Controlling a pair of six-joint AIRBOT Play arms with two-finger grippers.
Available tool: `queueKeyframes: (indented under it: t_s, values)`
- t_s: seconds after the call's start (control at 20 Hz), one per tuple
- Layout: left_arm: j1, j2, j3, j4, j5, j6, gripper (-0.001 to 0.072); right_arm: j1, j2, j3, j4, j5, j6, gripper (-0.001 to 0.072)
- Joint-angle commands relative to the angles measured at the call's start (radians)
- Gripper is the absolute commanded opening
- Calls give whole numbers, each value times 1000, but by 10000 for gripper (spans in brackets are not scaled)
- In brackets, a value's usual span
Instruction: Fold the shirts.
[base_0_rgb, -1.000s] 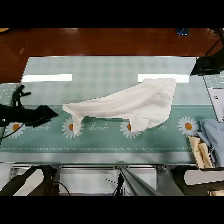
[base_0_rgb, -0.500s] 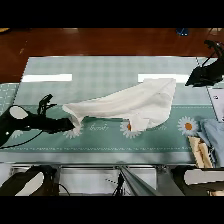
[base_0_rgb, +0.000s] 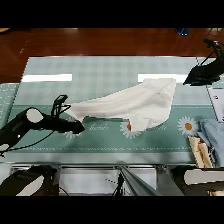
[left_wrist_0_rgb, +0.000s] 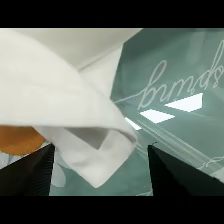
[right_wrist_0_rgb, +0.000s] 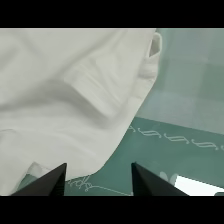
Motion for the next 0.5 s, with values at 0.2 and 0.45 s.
queueKeyframes:
  t_s: [0.2,0.45]
  values:
    - [-41,-3,2,11,43,-34,664,0,1,0,19,-2,0,489]
    - [-42,-92,3,45,177,-139,506,0,7,0,88,22,0,489]
